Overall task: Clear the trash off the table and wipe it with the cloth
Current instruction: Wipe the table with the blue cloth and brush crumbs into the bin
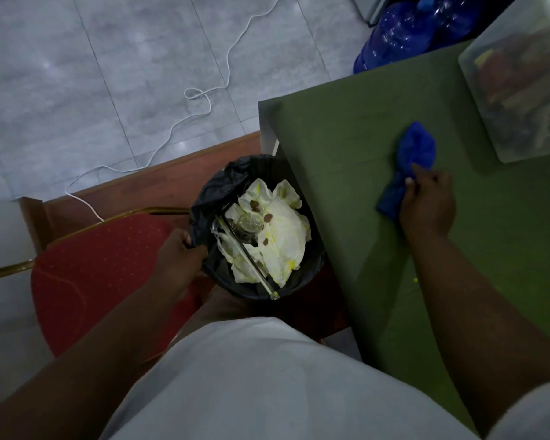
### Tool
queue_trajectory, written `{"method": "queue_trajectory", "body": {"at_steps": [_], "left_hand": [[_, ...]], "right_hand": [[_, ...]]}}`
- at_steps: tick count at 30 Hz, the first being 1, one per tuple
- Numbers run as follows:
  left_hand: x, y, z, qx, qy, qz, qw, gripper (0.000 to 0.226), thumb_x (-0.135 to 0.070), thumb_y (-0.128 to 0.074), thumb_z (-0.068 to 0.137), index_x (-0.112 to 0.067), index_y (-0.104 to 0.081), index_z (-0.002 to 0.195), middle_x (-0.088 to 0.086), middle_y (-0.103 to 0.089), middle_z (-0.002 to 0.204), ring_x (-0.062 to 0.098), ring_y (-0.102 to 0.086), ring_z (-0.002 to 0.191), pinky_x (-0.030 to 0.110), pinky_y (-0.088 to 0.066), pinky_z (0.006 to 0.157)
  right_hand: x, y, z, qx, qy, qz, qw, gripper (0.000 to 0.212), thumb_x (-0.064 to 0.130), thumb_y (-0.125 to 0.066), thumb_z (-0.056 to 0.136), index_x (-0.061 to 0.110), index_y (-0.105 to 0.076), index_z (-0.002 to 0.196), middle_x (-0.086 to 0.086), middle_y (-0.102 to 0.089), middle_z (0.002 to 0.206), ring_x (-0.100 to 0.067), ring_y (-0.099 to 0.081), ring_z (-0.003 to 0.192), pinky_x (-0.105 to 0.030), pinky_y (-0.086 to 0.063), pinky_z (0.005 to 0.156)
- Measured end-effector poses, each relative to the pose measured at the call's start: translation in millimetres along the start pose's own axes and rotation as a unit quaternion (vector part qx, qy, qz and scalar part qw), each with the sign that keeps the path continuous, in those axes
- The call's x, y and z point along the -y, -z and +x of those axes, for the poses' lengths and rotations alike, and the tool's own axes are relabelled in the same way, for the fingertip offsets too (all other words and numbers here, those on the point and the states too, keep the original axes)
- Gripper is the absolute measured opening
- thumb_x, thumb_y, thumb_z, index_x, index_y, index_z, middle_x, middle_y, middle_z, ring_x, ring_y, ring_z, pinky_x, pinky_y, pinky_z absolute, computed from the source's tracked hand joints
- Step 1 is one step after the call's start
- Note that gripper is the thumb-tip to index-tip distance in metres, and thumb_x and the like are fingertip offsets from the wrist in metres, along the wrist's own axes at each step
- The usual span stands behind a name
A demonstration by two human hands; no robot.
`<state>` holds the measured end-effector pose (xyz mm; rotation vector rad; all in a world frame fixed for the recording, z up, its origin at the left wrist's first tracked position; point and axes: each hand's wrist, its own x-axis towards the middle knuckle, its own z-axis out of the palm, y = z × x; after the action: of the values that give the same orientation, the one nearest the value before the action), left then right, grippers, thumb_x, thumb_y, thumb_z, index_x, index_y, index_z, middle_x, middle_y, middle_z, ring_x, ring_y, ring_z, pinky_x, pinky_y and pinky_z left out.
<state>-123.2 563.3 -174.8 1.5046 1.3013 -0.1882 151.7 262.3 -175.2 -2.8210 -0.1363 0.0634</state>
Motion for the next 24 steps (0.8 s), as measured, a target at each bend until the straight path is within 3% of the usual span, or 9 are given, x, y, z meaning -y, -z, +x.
{"method": "queue_trajectory", "body": {"at_steps": [3,6,9,12,15,17,19,21,24], "left_hand": [[6,-2,-8,0.01,0.009,-0.005,1.0,0.02,0.003,-0.057,0.08,-0.01,-0.043,0.079,0.015,-0.052,0.077,0.024,-0.054,0.071,0.043,-0.054,0.059],[6,-4,-14,0.013,0.009,-0.004,1.0,0.018,0.003,-0.058,0.081,-0.009,-0.043,0.082,0.016,-0.052,0.079,0.025,-0.055,0.072,0.042,-0.053,0.059],[6,-4,-18,0.014,0.009,-0.007,1.0,0.017,0.003,-0.058,0.081,-0.007,-0.045,0.085,0.018,-0.053,0.083,0.026,-0.056,0.074,0.049,-0.056,0.064],[5,-2,-19,0.009,0.006,-0.012,1.0,0.016,0.004,-0.058,0.081,-0.006,-0.046,0.087,0.019,-0.054,0.084,0.027,-0.057,0.073,0.043,-0.055,0.059],[6,0,-18,0.006,0.006,-0.026,1.0,0.019,0.005,-0.057,0.081,-0.009,-0.044,0.083,0.019,-0.054,0.083,0.028,-0.058,0.073,0.044,-0.056,0.06],[6,1,-17,-0.001,0.002,-0.017,1.0,0.018,0.005,-0.057,0.082,-0.009,-0.045,0.084,0.019,-0.054,0.081,0.028,-0.058,0.073,0.04,-0.055,0.057],[5,1,-17,-0.009,-0.006,-0.011,1.0,0.017,0.006,-0.056,0.083,-0.008,-0.046,0.085,0.017,-0.052,0.077,0.028,-0.055,0.068,0.027,-0.052,0.046],[4,2,-16,-0.018,-0.017,-0.005,1.0,0.019,0.008,-0.055,0.084,-0.008,-0.046,0.086,0.014,-0.048,0.073,0.023,-0.048,0.062,0.015,-0.041,0.035],[7,5,-11,-0.026,-0.031,0.006,0.999,0.02,0.009,-0.054,0.085,-0.008,-0.044,0.086,0.013,-0.046,0.074,0.021,-0.044,0.061,0.01,-0.036,0.032]], "right_hand": [[40,-19,-36,0.063,0.101,-0.023,0.993,0.028,0.034,-0.046,0.096,0.028,-0.06,0.119,-0.006,-0.054,0.115,-0.026,-0.054,0.099,-0.028,-0.038,0.076],[79,-31,-72,0.09,0.184,-0.001,0.979,0.03,0.055,-0.047,0.092,0.028,-0.06,0.094,0.008,-0.056,0.093,-0.015,-0.055,0.083,-0.028,-0.038,0.067],[96,-35,-95,0.103,0.302,0.022,0.947,0.038,0.052,-0.042,0.094,0.024,-0.064,0.105,0.009,-0.054,0.095,-0.007,-0.049,0.081,-0.026,-0.041,0.067],[84,-16,-70,0.053,0.279,0.046,0.958,0.029,0.044,-0.048,0.094,0.027,-0.066,0.11,0.013,-0.058,0.097,0.003,-0.053,0.082,-0.014,-0.039,0.068],[49,11,-27,-0.019,0.197,0.064,0.978,0.033,0.022,-0.054,0.092,0.019,-0.066,0.123,-0.012,-0.058,0.107,-0.018,-0.053,0.089,-0.026,-0.039,0.075],[24,21,-3,-0.007,0.133,0.049,0.99,0.034,0.019,-0.057,0.091,0.016,-0.065,0.124,-0.018,-0.057,0.108,-0.029,-0.056,0.093,-0.031,-0.04,0.08],[9,21,7,0.058,0.119,0.012,0.991,0.037,0.02,-0.059,0.092,0.016,-0.062,0.129,-0.018,-0.056,0.112,-0.034,-0.056,0.099,-0.032,-0.042,0.085],[7,20,10,0.096,0.157,-0.064,0.981,0.043,0.029,-0.06,0.091,0.02,-0.057,0.133,-0.016,-0.056,0.118,-0.038,-0.054,0.104,-0.041,-0.043,0.091],[21,25,4,0.058,0.171,-0.169,0.969,0.05,0.043,-0.058,0.088,0.025,-0.051,0.135,-0.015,-0.051,0.129,-0.04,-0.047,0.113,-0.049,-0.038,0.095]]}}
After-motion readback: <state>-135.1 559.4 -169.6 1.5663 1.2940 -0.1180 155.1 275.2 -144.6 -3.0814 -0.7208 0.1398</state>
